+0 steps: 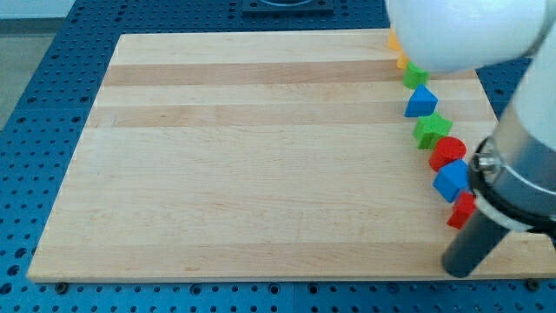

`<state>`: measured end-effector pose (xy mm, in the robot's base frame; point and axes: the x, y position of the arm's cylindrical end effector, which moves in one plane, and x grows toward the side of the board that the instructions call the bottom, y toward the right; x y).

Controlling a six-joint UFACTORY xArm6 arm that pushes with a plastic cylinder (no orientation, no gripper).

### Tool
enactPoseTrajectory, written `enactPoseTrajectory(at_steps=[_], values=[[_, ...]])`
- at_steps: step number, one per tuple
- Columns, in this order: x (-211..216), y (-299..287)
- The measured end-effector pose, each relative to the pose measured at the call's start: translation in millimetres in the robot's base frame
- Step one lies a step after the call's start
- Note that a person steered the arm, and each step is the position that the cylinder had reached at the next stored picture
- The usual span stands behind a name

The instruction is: Move red star at bottom center

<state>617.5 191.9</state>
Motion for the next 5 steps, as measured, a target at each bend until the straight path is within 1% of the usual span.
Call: enactPoseTrajectory(at_steps=[1, 2, 3, 4, 5], values=[[0, 53], [-13, 81], [-45, 76], [-73, 58], [-74, 76]])
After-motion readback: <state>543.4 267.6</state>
